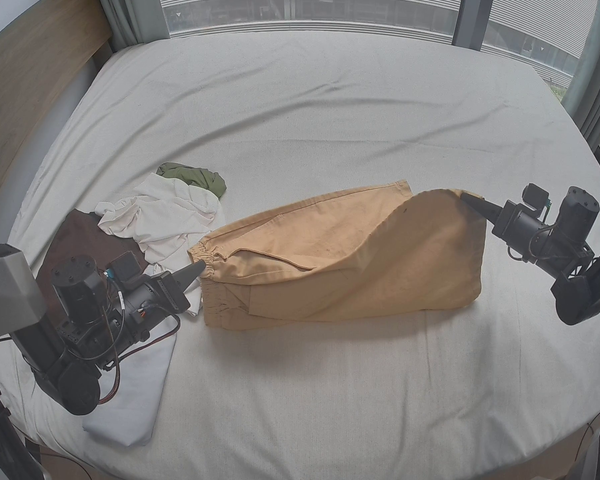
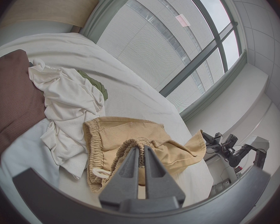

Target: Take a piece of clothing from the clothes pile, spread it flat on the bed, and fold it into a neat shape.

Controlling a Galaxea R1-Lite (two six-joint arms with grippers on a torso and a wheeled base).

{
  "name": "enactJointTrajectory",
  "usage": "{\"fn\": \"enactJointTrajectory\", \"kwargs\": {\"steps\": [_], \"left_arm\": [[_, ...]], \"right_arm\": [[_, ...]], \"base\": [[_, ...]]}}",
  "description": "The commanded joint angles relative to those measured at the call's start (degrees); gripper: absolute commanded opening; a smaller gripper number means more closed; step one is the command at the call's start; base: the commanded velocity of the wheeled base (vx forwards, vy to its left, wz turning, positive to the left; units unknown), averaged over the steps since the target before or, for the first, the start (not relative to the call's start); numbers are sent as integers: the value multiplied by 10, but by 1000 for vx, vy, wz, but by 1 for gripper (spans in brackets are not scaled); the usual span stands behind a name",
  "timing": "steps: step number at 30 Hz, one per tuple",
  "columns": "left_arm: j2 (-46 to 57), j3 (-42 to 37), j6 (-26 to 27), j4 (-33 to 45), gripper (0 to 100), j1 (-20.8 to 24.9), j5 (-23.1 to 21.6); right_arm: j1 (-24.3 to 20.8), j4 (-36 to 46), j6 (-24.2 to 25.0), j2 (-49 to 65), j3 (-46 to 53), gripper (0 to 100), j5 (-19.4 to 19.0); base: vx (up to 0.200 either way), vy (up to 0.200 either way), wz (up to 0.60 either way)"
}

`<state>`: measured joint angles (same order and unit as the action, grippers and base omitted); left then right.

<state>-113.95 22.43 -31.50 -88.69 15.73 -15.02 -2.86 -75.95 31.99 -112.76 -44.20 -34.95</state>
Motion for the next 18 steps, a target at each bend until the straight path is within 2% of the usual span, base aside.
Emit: {"fn": "enactJointTrajectory", "kwargs": {"steps": [1, 18], "left_arm": [[2, 2, -1, 0, 0, -6, 0], [-4, 13, -7, 0, 0, -25, -1]], "right_arm": [[-7, 26, 0, -17, -49, 0, 0], [-16, 115, 0, -66, -191, 0, 0]], "base": [[0, 0, 0], [0, 0, 0]]}}
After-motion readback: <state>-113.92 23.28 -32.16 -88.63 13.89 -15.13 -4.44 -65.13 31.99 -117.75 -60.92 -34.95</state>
